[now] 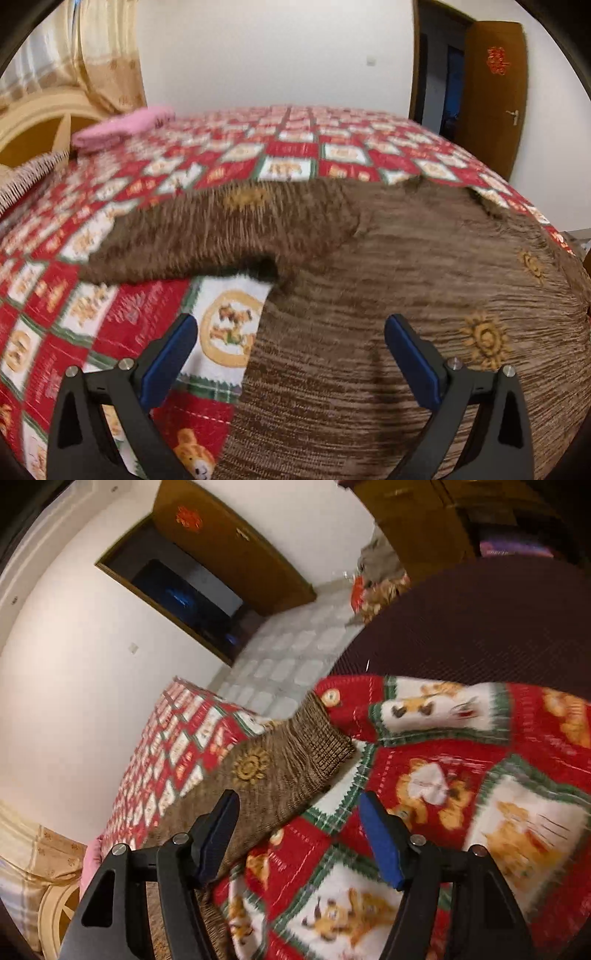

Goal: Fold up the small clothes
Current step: 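Grasp the sweater sleeve with the right gripper and lift it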

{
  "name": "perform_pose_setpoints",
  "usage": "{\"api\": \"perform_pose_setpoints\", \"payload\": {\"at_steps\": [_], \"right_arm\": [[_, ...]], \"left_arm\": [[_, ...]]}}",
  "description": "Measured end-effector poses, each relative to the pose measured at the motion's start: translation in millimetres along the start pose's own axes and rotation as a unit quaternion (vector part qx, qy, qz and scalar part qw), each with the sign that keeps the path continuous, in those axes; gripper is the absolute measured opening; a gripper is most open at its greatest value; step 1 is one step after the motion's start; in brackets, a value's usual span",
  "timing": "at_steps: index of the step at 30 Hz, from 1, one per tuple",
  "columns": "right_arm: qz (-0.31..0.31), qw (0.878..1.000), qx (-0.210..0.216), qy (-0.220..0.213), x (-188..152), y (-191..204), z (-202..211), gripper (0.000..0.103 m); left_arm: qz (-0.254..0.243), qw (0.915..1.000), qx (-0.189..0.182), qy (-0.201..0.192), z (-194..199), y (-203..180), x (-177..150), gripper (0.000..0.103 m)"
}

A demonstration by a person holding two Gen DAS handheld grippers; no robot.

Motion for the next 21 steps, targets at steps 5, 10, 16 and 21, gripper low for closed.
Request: {"api": "perform_pose_setpoints", "payload": {"at_steps": [5, 10, 16, 21], "right_arm": [[0.003, 0.999, -0.036, 0.002, 12, -2, -37, 0.059], [0.014, 0.997, -0.072, -0.032, 30, -8, -43, 0.049], [0.08, 0.987, -0.135, -0.025, 36, -7, -41, 0.008], [0.106, 0.987, -0.117, -0.023, 36, 17, -30, 0.007]], "left_arm": [[0.037, 0.9982, -0.028, 0.037, -15, 6, -10, 0.103], [0.012, 0.9989, -0.01, 0.045, -18, -3, -11, 0.103], [0.019, 0.9988, -0.022, 0.04, -16, 0, -12, 0.103], [0.021, 0.9988, -0.024, 0.037, -17, 1, -10, 0.103]]}}
Point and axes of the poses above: each gripper's, at about its wrist camera, not at the fingertips, and z roughly against the way its jaws point, y to its left, x to its top, the point moved 8 cm from there along -z, roughly the way its jaws point, and after that the axes turned 3 degrees about -z, right-handed, at the moved point
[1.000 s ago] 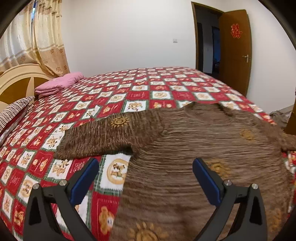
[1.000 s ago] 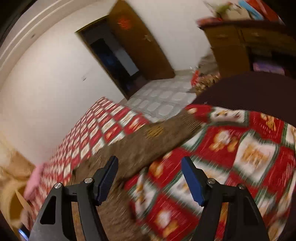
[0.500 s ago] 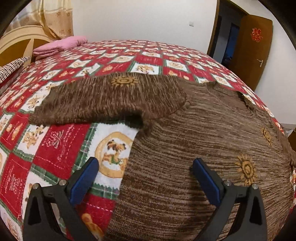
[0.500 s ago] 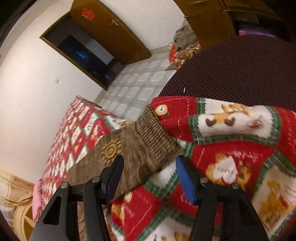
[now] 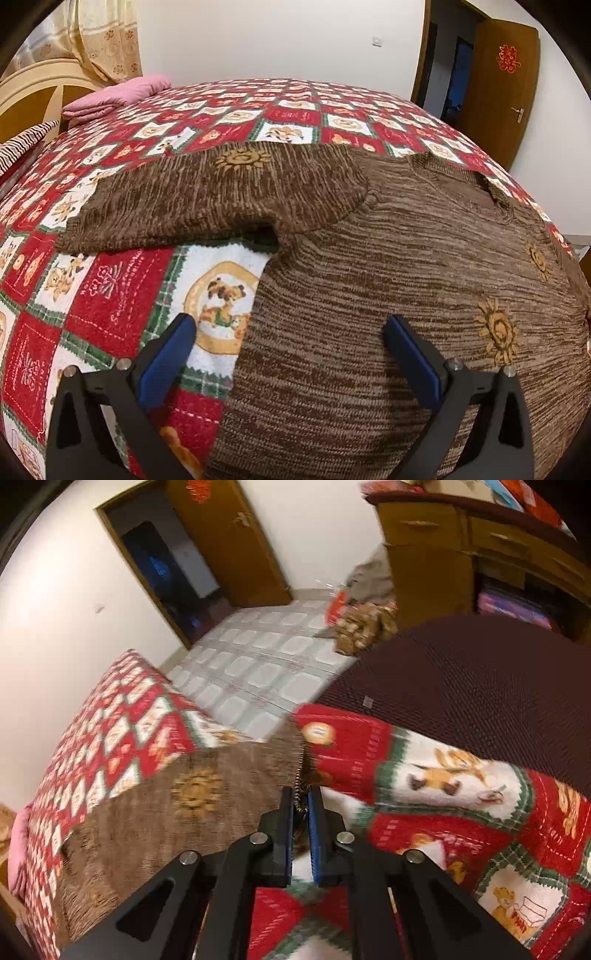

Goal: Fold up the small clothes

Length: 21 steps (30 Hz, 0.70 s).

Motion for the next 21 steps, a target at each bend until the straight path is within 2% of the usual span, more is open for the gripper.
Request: {"api": "perform_pose_setpoints", "payload": {"at_steps": [4, 9, 13, 16, 19, 21], "right_arm": [[0.048, 0.999, 0.019, -0.017, 1, 46, 27, 0.006], [0.134, 0.986, 0.095, -0.031, -20, 152, 65, 0.006], [0.212, 0.962, 0.17, -0.006, -81, 251, 76, 0.006], [0.263, 0.945, 0.196, 0.019, -145, 304, 63, 0.006], [0.303, 0.928, 0.209, 0.058, -217, 336, 37, 0.006], [0.321, 0.92, 0.211, 0.073, -248, 341, 19, 0.007]], "left_arm": [[0.002, 1.0, -0.003, -0.003, 1, 0, 0, 0.103], [0.004, 0.9999, -0.007, -0.006, 2, 1, -1, 0.103], [0.007, 0.9999, -0.012, -0.009, 2, 1, 0, 0.103], [0.01, 0.9998, -0.016, -0.011, 2, 2, 0, 0.103], [0.012, 0.9996, -0.021, -0.013, 3, 2, 0, 0.103], [0.015, 0.9995, -0.025, -0.015, 3, 2, 0, 0.103]]}}
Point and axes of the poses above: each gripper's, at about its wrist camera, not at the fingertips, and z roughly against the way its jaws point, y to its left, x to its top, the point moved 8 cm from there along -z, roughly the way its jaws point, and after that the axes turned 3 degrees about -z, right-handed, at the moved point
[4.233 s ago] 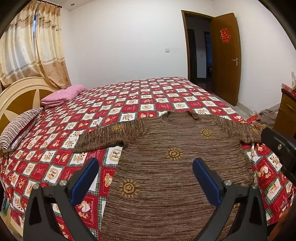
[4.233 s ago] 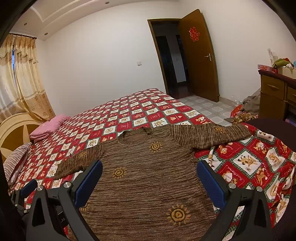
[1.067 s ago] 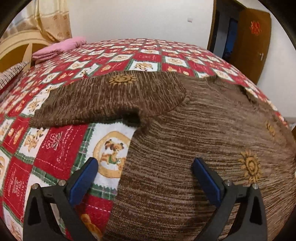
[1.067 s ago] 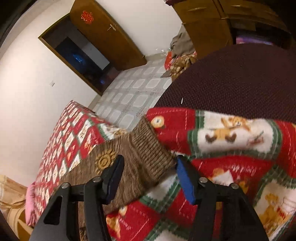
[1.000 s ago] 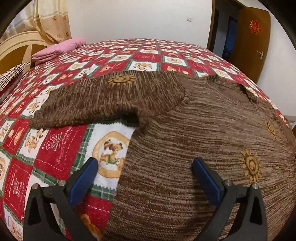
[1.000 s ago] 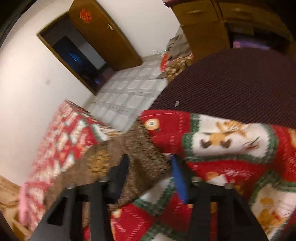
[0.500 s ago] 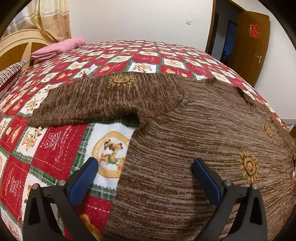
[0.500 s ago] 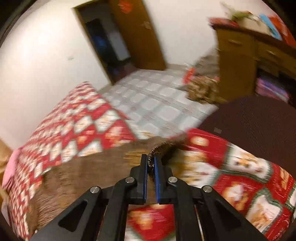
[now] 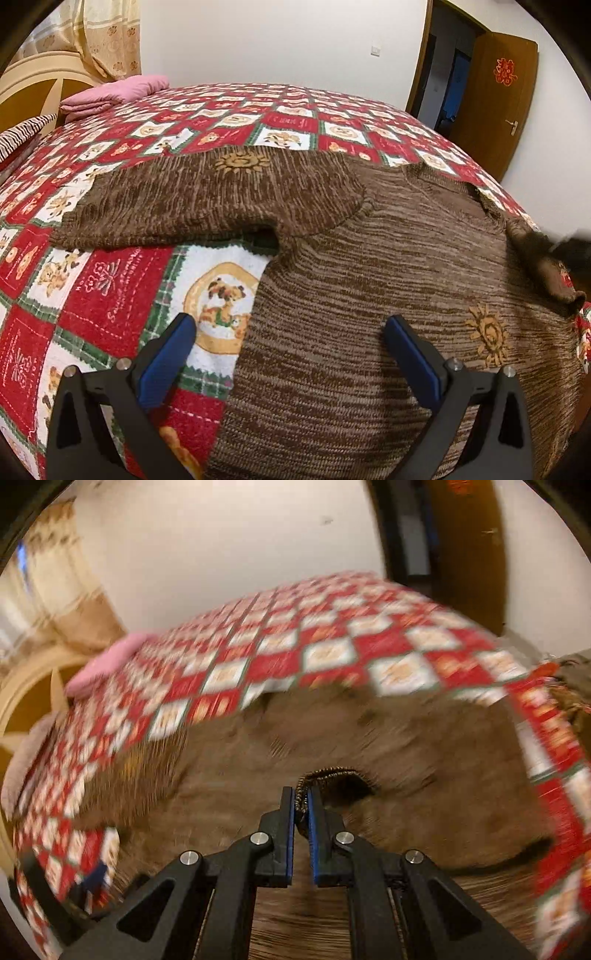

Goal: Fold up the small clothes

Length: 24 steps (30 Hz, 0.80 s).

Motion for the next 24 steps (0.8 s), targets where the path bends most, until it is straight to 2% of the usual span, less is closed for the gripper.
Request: {"api": "perform_pose_setpoints", "payload": {"at_steps": [2, 3, 4, 6, 7, 9, 11, 13, 15, 17, 19, 21, 22, 23, 24], "right_arm": [[0.022, 0.999, -0.022, 0.022, -21, 5, -26, 0.01], [0.029, 0.998, -0.028, 0.04, -30, 5, -34, 0.016], [0.036, 0.999, -0.016, 0.038, -35, 6, -34, 0.023], [0.037, 0.999, 0.023, 0.028, -36, 13, -21, 0.063], [0.029, 0.998, 0.051, 0.031, -35, 15, -13, 0.066], [0.011, 0.996, 0.086, 0.017, -26, 9, 10, 0.066], [-0.013, 0.994, 0.1, -0.031, -8, -6, 38, 0.066], [-0.027, 0.997, 0.054, -0.057, 11, -28, 48, 0.066], [-0.019, 0.998, 0.025, -0.047, 23, -36, 38, 0.063], [-0.02, 1.0, 0.002, -0.019, 28, -43, 18, 0.063], [-0.06, 0.998, -0.035, 0.014, 25, -59, -2, 0.063], [-0.098, 0.994, -0.036, 0.023, 21, -68, -20, 0.063], [-0.099, 0.994, -0.037, 0.027, 20, -70, -30, 0.063], [-0.09, 0.994, -0.047, 0.031, 19, -72, -39, 0.06], [-0.072, 0.995, -0.057, 0.029, 20, -70, -47, 0.042]], "left_arm": [[0.002, 1.0, -0.003, -0.002, 0, 1, 0, 0.103], [0.003, 1.0, -0.005, -0.003, 1, 1, 0, 0.103], [0.003, 1.0, -0.006, -0.003, 1, 1, 0, 0.103], [0.005, 0.9999, -0.008, -0.005, 1, 0, 0, 0.103], [0.005, 1.0, -0.007, -0.004, 1, 0, 0, 0.103], [0.005, 1.0, -0.007, -0.004, 1, 0, 0, 0.103], [0.005, 1.0, -0.007, -0.005, 1, 0, 0, 0.103], [0.005, 0.9999, -0.007, -0.005, 1, 0, 0, 0.103], [0.005, 0.9999, -0.007, -0.005, 2, 0, 0, 0.103], [0.005, 0.9999, -0.008, -0.005, 2, 0, 0, 0.103], [0.005, 0.9999, -0.008, -0.005, 1, -1, 0, 0.103], [0.005, 0.9999, -0.008, -0.005, 2, 0, 0, 0.103], [0.005, 0.9999, -0.008, -0.005, 2, 0, 0, 0.103], [0.005, 0.9999, -0.008, -0.005, 2, 0, 0, 0.103], [0.005, 0.9999, -0.008, -0.005, 2, 0, 0, 0.103]]}}
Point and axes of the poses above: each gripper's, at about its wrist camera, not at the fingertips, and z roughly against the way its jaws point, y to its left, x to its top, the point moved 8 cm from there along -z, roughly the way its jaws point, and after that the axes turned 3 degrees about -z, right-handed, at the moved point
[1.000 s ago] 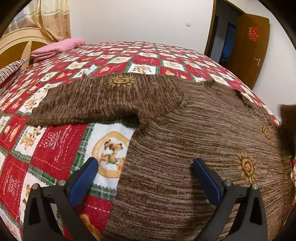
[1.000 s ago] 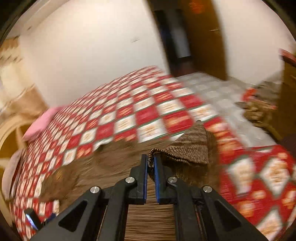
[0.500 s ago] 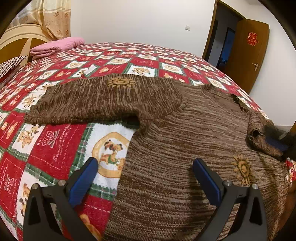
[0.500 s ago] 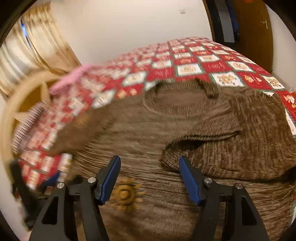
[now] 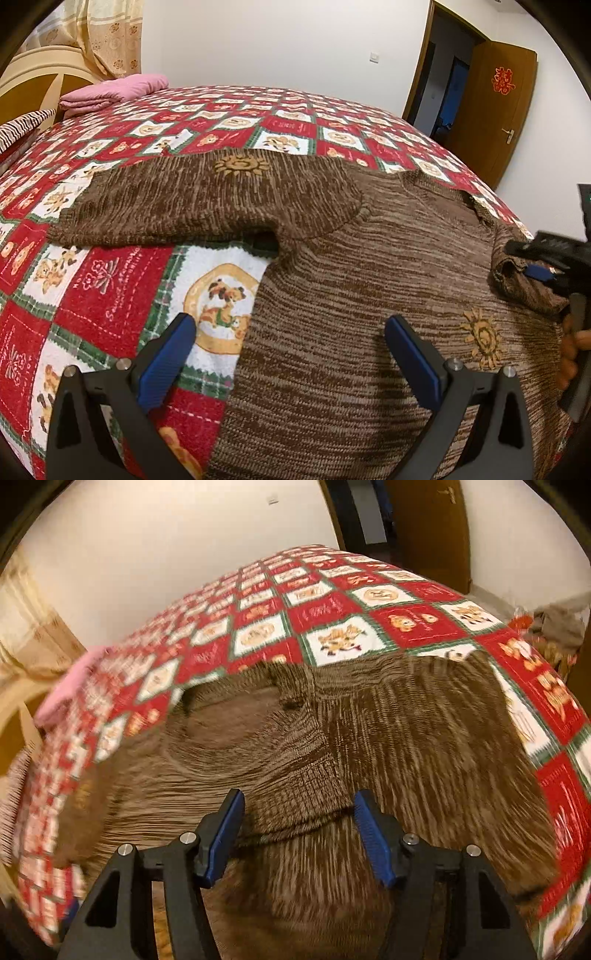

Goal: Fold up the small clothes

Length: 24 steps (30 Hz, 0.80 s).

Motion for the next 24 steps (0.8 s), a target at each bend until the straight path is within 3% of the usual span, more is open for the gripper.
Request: {"api": "perform_pose_setpoints", "payload": {"at_steps": [2, 8, 11, 14, 17, 21, 23, 24], "right_arm": [[0.043, 0.999, -0.028, -0.008, 1, 7, -2, 0.007], [0.058, 0.998, 0.024, -0.017, 21, 41, 5, 0.007], [0.074, 0.997, 0.022, -0.033, 29, 67, -1, 0.009], [0.074, 0.995, 0.071, 0.015, 17, 92, -23, 0.029], [0.06, 0.988, 0.135, 0.054, 2, 102, -26, 0.031], [0.067, 0.989, 0.134, 0.017, -5, 86, 7, 0.034], [0.062, 0.992, 0.108, -0.032, -2, 58, 34, 0.034], [0.059, 0.994, 0.071, -0.053, 0, 34, 47, 0.034]], "left_arm": [[0.002, 1.0, -0.002, -0.001, 0, -1, 1, 0.103], [0.003, 1.0, -0.005, -0.003, 1, -1, 1, 0.103], [0.003, 1.0, -0.005, -0.003, 1, -1, 1, 0.103], [0.004, 1.0, -0.006, -0.003, 1, -1, 1, 0.103], [0.004, 1.0, -0.006, -0.004, 1, -1, 1, 0.103], [0.004, 1.0, -0.006, -0.004, 1, -1, 1, 0.103], [0.004, 1.0, -0.006, -0.004, 1, -2, 2, 0.103], [0.004, 1.0, -0.006, -0.004, 2, -2, 1, 0.103]]}}
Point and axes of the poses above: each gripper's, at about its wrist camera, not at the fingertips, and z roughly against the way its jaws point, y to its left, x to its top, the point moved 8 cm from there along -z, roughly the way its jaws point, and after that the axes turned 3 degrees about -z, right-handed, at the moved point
